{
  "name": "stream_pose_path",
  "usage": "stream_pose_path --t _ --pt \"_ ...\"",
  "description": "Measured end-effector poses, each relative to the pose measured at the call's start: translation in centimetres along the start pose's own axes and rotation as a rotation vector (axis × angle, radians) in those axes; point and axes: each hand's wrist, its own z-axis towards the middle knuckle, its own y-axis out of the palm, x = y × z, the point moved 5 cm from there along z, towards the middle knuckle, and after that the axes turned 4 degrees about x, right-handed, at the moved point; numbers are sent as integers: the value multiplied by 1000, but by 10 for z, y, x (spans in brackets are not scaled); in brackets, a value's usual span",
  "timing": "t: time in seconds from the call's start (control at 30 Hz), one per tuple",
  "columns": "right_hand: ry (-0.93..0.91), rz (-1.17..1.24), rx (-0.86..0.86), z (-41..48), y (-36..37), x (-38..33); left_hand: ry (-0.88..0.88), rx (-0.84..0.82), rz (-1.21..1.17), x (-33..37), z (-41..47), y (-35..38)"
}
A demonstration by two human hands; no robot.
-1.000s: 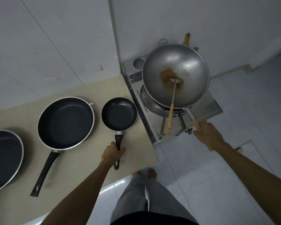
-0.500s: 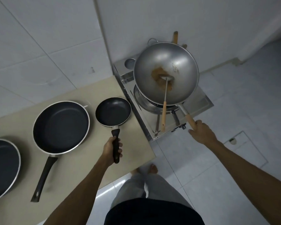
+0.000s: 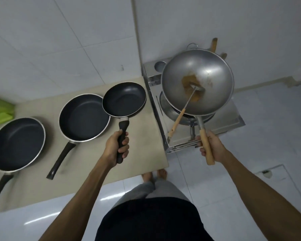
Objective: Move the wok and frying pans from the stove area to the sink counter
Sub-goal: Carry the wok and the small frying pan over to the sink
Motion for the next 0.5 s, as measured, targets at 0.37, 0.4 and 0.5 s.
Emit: stream_pose_path --t 0.37,0.4,0.5 --pt "2 87 -85 26 31 -1 86 44 -207 -9 -57 -29" --pt "2 66 -67 22 30 -1 93 49 -234 -12 -61 -34" --pt "-9 4 2 8 22 4 136 85 -261 -14 -69 -51"
